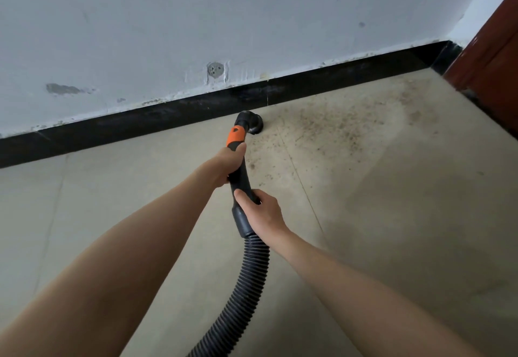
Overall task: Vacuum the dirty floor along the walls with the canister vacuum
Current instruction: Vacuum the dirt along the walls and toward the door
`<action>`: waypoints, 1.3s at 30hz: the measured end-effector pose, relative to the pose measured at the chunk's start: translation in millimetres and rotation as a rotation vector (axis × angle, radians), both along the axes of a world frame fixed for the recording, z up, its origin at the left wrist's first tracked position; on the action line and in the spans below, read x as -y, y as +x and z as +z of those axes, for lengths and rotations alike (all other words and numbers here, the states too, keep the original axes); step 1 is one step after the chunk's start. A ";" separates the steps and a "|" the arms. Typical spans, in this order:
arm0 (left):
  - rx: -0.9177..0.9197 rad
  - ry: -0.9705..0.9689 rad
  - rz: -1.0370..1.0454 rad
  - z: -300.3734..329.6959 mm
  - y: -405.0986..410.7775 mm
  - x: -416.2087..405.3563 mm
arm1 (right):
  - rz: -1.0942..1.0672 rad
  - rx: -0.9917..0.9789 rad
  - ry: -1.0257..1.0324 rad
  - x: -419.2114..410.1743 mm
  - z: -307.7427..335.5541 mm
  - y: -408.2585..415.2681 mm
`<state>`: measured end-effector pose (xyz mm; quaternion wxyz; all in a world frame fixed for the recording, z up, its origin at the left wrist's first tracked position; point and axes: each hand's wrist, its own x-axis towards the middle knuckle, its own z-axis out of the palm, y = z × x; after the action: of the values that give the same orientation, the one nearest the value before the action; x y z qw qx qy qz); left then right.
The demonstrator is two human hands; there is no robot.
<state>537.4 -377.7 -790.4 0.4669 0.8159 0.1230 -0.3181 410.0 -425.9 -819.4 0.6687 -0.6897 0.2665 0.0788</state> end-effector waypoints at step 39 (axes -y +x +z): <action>-0.002 0.029 0.196 -13.9 -26.5 -84.1 | 0.328 -0.039 -0.232 -51.9 13.0 -16.2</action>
<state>510.9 -293.5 -804.4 0.4838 0.8063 0.2073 -0.2698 393.9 -374.1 -806.5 0.5575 -0.7947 0.1709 0.1687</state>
